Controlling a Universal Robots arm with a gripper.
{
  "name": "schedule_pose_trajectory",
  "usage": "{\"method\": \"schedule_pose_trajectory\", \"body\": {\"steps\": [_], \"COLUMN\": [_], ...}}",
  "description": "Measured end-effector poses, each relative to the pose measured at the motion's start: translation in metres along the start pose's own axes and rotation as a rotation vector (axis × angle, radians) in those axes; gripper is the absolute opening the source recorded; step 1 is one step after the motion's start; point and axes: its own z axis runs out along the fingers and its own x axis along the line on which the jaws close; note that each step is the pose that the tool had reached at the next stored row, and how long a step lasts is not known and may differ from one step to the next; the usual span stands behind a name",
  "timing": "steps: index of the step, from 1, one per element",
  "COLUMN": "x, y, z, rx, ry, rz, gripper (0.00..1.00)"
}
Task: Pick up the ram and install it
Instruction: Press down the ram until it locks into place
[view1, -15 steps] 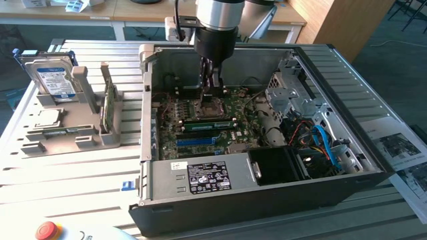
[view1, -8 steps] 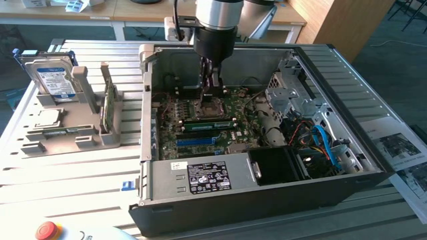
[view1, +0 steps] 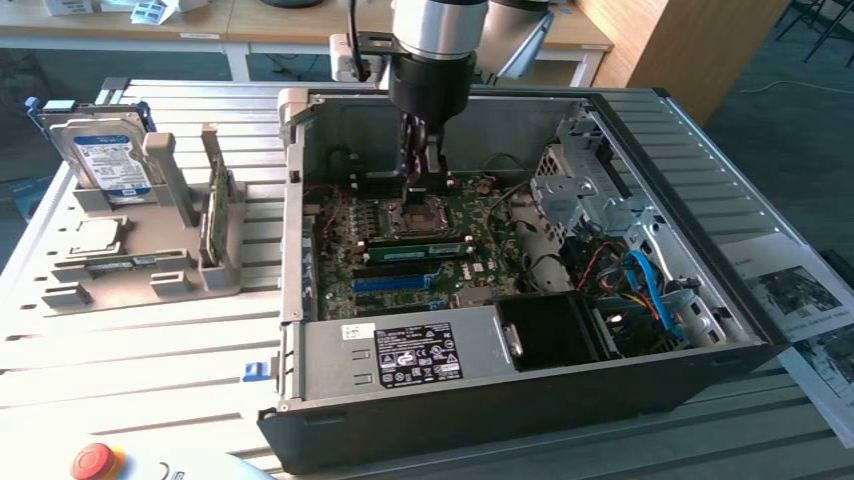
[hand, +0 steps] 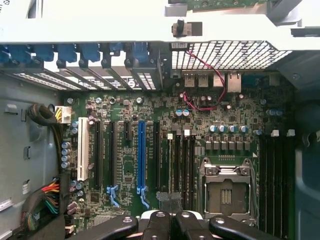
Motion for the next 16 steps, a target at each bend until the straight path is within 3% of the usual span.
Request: {"method": "schedule_pose_trajectory", "body": {"steps": [9,16], "x": [0.000,0.000], "y": [-0.0116,-0.0119], "z": [-0.0003,-0.0003], "rx": [0.0006,0.0006], "ry": [0.0002,0.0003], "rz": [-0.013,-0.013], "gripper": [0.10,0.10]}}
